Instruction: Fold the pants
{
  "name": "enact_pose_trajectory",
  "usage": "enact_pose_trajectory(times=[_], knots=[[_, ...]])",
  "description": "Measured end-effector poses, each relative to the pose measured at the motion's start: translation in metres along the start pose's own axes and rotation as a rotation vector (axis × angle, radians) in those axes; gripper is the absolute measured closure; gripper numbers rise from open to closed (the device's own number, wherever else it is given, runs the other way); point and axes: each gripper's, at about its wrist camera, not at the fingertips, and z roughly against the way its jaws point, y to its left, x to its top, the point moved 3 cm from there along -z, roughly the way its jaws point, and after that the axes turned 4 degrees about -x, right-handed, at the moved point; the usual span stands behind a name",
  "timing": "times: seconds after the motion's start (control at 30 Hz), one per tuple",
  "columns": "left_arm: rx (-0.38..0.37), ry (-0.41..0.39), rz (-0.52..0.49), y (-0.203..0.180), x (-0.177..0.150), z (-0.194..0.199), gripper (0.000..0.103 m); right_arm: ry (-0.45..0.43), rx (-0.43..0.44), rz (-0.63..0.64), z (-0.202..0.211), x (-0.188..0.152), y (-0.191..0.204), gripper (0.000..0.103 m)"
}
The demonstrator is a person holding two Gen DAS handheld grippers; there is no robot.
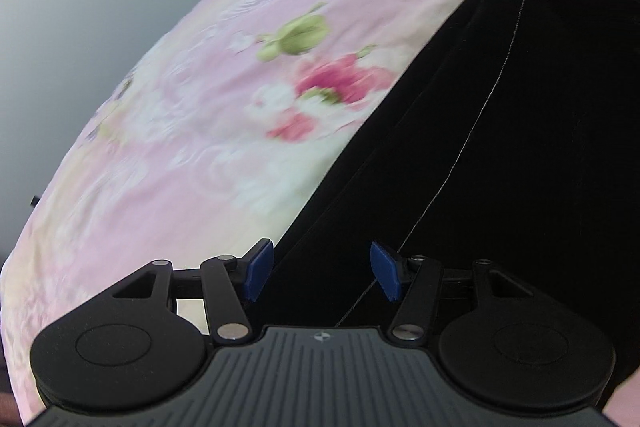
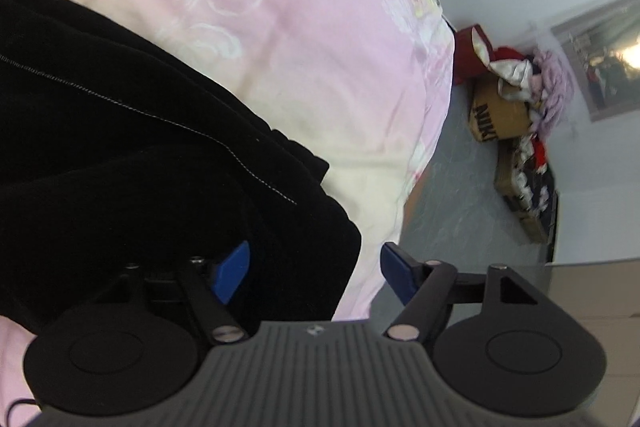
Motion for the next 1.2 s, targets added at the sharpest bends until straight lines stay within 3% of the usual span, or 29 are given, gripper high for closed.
enact_pose_trajectory(times=[0.17, 0.27, 0.33, 0.4, 0.47, 0.63, 0.67, 0.7, 0.8, 1.07, 1.13, 1.2], knots=[[-0.022, 0.052, 0.018, -0.009, 0.014, -0.035, 0.039, 0.005, 0.109, -0.083, -0.015, -0.007, -0.016, 0.035], [-0.064, 0.085, 0.082, -0.01, 0.017, -0.043, 0.065, 0.007, 0.168, -0.138, -0.02, -0.01, -0.025, 0.035], [-0.039, 0.1, 0.068, -0.018, 0.022, -0.043, 0.074, 0.01, 0.177, -0.185, -0.023, -0.013, -0.031, 0.026], [0.003, 0.109, 0.041, -0.026, 0.024, -0.04, 0.087, 0.007, 0.201, -0.221, -0.024, -0.017, -0.033, 0.027], [0.044, 0.115, 0.047, -0.029, 0.026, -0.036, 0.092, -0.01, 0.257, -0.238, -0.021, -0.019, -0.031, 0.051], [0.106, 0.068, 0.153, -0.015, 0.035, -0.019, 0.096, -0.054, 0.196, -0.232, -0.002, -0.022, -0.031, 0.061], [0.117, 0.05, 0.192, -0.008, 0.038, -0.014, 0.096, -0.065, 0.165, -0.241, 0.001, -0.022, -0.034, 0.07], [0.122, 0.035, 0.227, -0.001, 0.04, -0.011, 0.097, -0.07, 0.158, -0.254, 0.004, -0.021, -0.038, 0.087], [0.169, 0.009, 0.296, 0.015, 0.047, -0.01, 0.098, -0.075, 0.173, -0.277, 0.004, -0.02, -0.041, 0.087], [0.228, 0.052, 0.319, 0.002, 0.043, -0.055, 0.094, -0.069, 0.085, -0.237, -0.016, -0.011, -0.022, 0.086], [0.251, 0.042, 0.302, 0.003, 0.041, -0.047, 0.079, -0.078, 0.063, -0.207, -0.013, -0.013, -0.02, 0.083], [0.255, 0.029, 0.32, 0.009, 0.037, -0.031, 0.048, -0.102, 0.03, -0.183, -0.003, -0.015, -0.019, 0.077]])
